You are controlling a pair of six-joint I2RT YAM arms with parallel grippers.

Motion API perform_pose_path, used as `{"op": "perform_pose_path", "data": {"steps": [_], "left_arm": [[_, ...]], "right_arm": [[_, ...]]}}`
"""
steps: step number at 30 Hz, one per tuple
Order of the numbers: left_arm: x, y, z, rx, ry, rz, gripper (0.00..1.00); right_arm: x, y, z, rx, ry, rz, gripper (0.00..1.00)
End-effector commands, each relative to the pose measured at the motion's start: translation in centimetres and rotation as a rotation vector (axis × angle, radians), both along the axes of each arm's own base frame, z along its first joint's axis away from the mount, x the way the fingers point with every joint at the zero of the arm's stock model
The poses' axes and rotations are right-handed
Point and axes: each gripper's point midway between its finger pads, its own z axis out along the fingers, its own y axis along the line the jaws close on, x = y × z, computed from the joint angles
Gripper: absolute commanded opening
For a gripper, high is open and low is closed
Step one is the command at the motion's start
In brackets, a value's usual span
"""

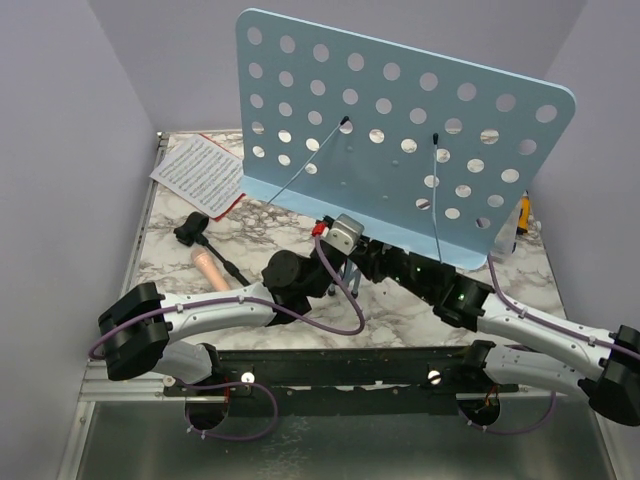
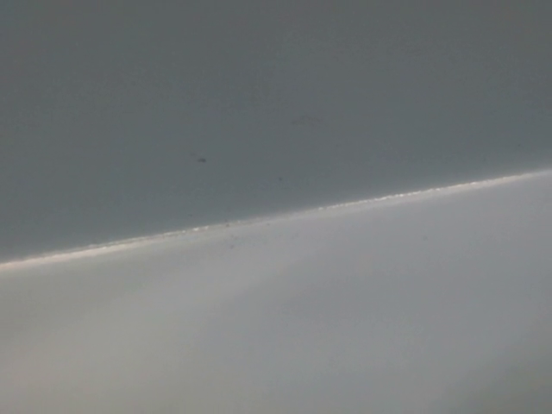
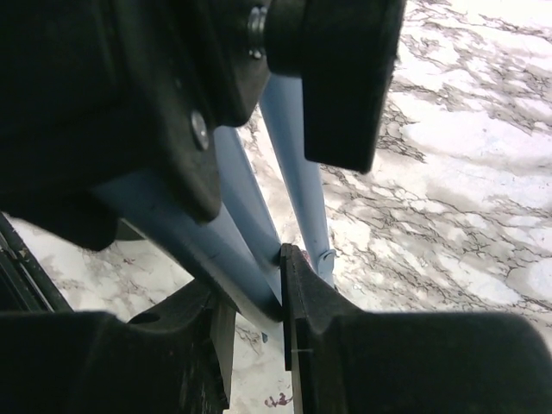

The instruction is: Set up the instrument practice props

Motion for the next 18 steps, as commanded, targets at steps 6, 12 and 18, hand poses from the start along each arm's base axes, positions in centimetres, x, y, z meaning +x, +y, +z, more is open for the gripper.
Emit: {"op": "perform_pose_path", "data": {"steps": [6, 12, 18], "left_arm": [[3.5, 5.2, 4.6, 0.023, -0.091, 0.187, 0.00], [3.5, 4.6, 7.7, -0.014, -0.125, 0.130, 0.00], [3.1, 5.3, 5.2, -0.018, -0.076, 0.093, 0.00]], "right_arm": [[2.7, -4.1, -0.8, -0.053, -0.121, -0.202, 0.01], [6.4, -1.5, 2.2, -0.120, -0.297, -0.183, 0.01], [9.4, -2.6, 3.2, -0.194, -0.352, -0.310, 0.01]]}}
